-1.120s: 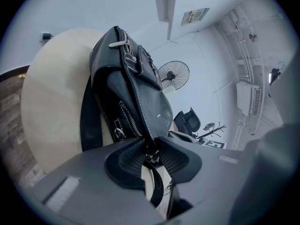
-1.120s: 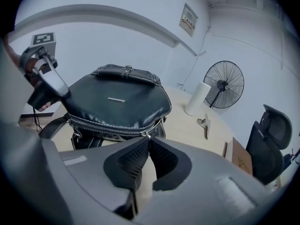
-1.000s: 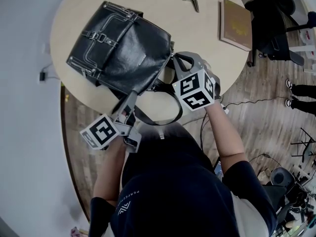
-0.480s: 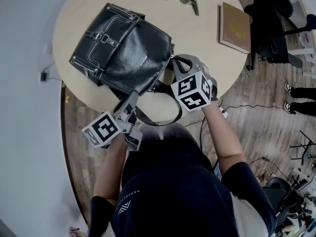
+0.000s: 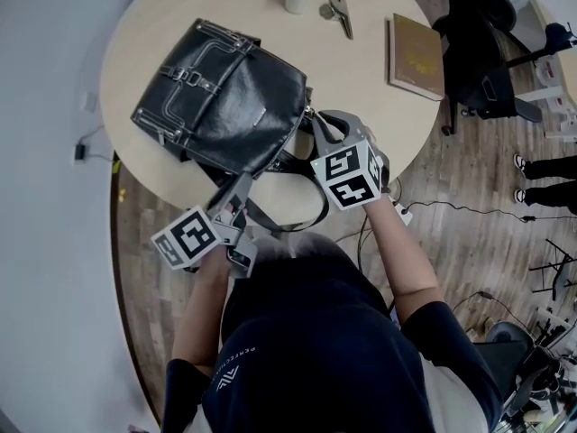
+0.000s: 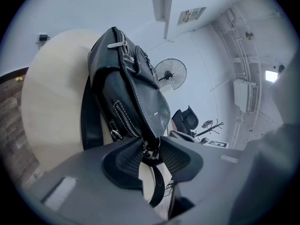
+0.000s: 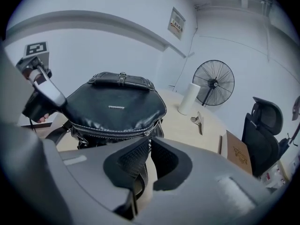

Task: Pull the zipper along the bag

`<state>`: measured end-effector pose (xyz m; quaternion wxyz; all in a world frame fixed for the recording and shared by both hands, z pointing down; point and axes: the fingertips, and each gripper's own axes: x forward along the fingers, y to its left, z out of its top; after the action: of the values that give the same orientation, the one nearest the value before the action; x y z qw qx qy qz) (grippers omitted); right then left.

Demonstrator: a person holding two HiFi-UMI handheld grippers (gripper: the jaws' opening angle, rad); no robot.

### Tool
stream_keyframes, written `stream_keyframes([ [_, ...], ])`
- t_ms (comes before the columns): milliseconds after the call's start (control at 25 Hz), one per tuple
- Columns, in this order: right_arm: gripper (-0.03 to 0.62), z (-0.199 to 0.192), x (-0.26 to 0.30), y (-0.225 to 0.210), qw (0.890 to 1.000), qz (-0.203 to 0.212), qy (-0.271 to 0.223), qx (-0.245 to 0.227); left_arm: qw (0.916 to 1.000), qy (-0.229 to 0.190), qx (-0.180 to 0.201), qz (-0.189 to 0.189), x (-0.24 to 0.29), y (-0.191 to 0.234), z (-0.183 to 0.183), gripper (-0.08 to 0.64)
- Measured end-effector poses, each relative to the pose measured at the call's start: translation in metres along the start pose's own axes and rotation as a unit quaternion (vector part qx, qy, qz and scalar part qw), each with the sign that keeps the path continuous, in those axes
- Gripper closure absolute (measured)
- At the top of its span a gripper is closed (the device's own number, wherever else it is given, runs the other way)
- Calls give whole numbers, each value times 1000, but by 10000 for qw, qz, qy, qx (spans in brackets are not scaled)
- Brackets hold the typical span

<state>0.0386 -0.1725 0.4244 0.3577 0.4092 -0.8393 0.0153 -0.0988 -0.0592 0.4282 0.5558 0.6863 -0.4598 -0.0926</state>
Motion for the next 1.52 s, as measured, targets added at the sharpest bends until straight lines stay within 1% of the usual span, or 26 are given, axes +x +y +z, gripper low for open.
stream_keyframes([
  [120,571,0,-9,-2,10000,-49,-21,72,9998,34,185,41,-2,-1,-1,433],
  [240,572,0,-18,-1,9997,-44,-70,251,9993,16,354,93,-5,-2,0,443],
  [280,574,1,-21,-1,9994,-41,-91,321,9988,-9,466,117,-7,-3,1,459],
  [320,577,1,-25,-1,9992,-46,-107,382,9980,-31,619,147,-8,-5,3,490],
  [400,586,2,-31,0,9987,-59,-143,484,9952,-30,955,228,-10,-7,5,499],
  [480,587,2,-37,2,9980,-42,-205,589,9922,-41,1210,309,-11,-7,6,500],
  [560,588,2,-43,3,9974,-21,-251,670,9889,-165,1427,368,-14,-9,11,509],
  [600,588,2,-47,3,9971,-12,-264,709,9872,-243,1529,372,-16,-12,13,536],
  [640,588,2,-50,4,9968,-3,-274,753,9853,-310,1641,370,-18,-16,16,546],
  [760,588,3,-57,7,9953,38,-332,906,9760,-478,2079,436,-23,-24,27,546],
  [920,589,9,-67,10,9929,98,-472,1085,9625,-644,2563,609,-31,-29,37,546],
  [1200,589,16,-80,14,9884,160,-680,1347,9382,-801,3246,896,-39,-33,49,548],
  [1360,589,15,-86,16,9864,185,-732,1460,9213,-810,3655,1051,-41,-36,50,548],
  [1520,589,16,-88,18,9826,271,-808,1649,8987,-866,4099,1296,-45,-36,57,548],
])
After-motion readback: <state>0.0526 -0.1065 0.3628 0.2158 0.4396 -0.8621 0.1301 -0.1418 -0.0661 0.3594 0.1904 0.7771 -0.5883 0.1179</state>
